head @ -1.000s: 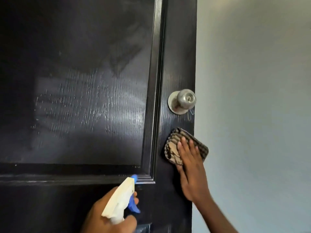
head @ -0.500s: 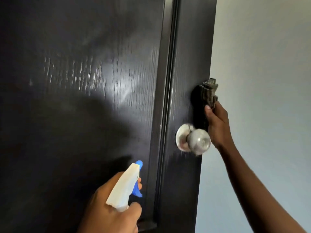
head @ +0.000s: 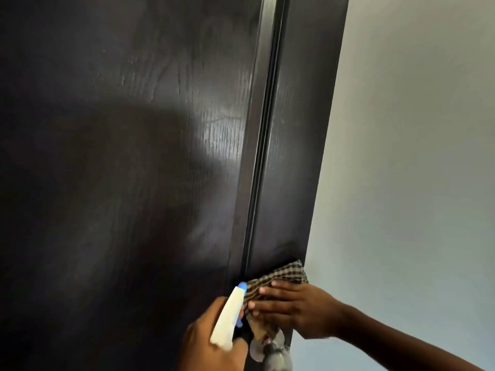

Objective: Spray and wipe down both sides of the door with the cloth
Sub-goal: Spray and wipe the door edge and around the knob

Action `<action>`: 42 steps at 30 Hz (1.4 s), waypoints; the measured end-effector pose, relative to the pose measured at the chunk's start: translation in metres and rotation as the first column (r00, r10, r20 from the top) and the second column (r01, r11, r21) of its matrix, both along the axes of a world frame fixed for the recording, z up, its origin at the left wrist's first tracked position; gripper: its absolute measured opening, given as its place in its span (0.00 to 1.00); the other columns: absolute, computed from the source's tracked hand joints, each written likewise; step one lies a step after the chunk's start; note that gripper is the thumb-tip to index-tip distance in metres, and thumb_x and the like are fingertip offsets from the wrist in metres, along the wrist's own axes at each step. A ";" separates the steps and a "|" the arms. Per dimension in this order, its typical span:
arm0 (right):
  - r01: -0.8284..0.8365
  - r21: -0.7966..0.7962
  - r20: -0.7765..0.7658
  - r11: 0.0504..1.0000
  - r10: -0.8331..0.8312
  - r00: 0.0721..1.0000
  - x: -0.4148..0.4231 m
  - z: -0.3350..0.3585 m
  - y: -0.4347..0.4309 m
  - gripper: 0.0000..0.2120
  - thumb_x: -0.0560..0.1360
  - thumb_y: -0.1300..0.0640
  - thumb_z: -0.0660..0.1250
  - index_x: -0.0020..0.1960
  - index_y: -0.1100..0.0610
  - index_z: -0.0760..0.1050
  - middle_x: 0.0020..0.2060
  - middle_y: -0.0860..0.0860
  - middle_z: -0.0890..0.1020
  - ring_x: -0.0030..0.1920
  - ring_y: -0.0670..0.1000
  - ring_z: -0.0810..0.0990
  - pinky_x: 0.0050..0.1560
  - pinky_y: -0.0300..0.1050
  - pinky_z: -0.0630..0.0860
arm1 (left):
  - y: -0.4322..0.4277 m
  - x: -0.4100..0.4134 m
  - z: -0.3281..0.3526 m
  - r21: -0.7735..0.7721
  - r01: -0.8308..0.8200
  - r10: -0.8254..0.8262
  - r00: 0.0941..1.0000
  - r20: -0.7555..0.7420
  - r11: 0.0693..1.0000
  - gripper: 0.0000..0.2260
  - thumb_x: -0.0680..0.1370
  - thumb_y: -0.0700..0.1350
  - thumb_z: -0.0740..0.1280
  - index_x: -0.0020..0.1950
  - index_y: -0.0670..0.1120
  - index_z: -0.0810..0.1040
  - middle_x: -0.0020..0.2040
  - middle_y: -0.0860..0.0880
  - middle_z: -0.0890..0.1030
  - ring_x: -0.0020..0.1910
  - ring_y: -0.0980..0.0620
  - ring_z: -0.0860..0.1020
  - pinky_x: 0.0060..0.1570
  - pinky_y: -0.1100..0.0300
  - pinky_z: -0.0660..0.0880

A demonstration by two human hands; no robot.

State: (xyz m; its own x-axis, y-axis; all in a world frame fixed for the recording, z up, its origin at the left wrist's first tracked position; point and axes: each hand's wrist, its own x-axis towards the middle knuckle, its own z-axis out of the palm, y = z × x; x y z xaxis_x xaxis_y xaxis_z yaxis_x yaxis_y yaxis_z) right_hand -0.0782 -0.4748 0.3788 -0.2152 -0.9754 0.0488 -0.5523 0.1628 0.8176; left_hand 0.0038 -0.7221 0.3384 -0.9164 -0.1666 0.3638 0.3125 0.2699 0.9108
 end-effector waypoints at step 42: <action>-0.264 -0.199 0.008 0.944 0.271 0.963 -0.016 0.090 -0.029 0.27 0.74 0.54 0.61 0.73 0.57 0.69 0.73 0.52 0.68 0.76 0.54 0.61 0.77 0.53 0.50 | 0.058 0.083 0.227 0.199 -0.200 0.234 0.959 -0.163 0.959 0.12 0.71 0.28 0.62 0.50 0.39 0.80 0.48 0.40 0.84 0.22 0.51 0.71 0.28 0.58 0.74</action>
State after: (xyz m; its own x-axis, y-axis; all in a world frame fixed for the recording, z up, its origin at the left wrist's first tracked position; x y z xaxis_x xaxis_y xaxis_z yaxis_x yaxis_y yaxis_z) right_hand -0.0941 -0.5037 0.4689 0.0471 -0.9695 0.2405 -0.6252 0.1592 0.7641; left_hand 0.0869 -0.6641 0.5658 -0.7715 -0.4317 0.4674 0.4300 0.1876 0.8831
